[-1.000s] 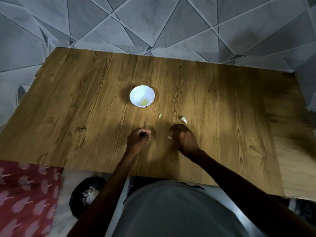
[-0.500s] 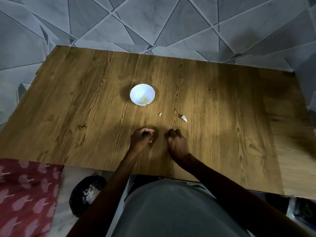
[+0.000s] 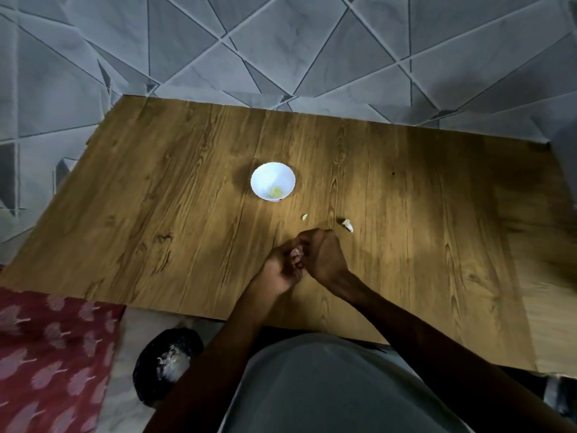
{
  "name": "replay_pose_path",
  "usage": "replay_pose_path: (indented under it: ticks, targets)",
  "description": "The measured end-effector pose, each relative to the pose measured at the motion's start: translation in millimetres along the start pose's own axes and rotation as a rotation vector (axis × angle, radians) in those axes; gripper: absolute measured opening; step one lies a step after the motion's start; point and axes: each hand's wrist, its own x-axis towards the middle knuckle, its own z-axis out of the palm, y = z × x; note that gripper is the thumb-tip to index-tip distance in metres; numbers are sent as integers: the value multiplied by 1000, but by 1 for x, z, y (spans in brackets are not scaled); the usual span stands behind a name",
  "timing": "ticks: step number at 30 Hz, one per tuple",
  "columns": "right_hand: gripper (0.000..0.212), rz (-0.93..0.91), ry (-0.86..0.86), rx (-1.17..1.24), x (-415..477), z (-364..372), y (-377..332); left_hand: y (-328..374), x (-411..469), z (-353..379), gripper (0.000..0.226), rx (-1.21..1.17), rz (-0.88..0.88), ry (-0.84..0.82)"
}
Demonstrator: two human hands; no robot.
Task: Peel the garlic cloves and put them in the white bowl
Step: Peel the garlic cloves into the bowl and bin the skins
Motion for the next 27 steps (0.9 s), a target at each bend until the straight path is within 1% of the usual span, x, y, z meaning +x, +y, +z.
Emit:
replay_pose_path:
  ticks: [2, 3, 5, 6, 9, 11, 13, 16, 17, 18, 20, 22, 25, 27]
  targets:
    - [16, -51, -29, -163, 0, 2, -1, -1, 4, 2, 15, -77, 0, 10]
    - [15, -31, -9, -146, -1, 2, -1, -1, 5, 4, 17, -90, 4, 12]
    - [17, 47, 66, -25, 0, 2, -1, 0, 6, 6, 25, -99, -3, 10]
    - [19, 57, 102, 24, 0, 0, -1, 1, 5, 7, 28, -111, -9, 1]
    - [24, 6, 107, 122, 6, -9, 6, 5, -1, 9, 35, -131, 2, -8]
    - [25, 16, 147, 169, 10, -17, 14, 10, -5, 7, 41, -137, 13, -11]
    - [22, 80, 196, 220, 13, -26, 24, 16, -4, 3, 40, -121, 49, 19]
    - [16, 139, 188, 346, 14, -34, 41, 26, -3, -7, 38, -105, 87, 51]
    - [16, 131, 192, 318, 15, -34, 46, 29, -4, -11, 37, -105, 92, 55]
    - [18, 108, 198, 232, 15, -33, 52, 32, -4, -15, 37, -106, 97, 60]
    - [23, 44, 188, -4, 15, -27, 63, 38, -6, -23, 39, -99, 111, 77]
    - [27, -22, 126, -180, 13, -19, 67, 42, -9, -28, 40, -89, 131, 91]
    - [27, -242, 28, -350, 13, -3, 66, 44, -13, -29, 42, -81, 149, 103]
    - [27, -371, -17, -401, 14, 9, 64, 44, -15, -28, 44, -73, 153, 105]
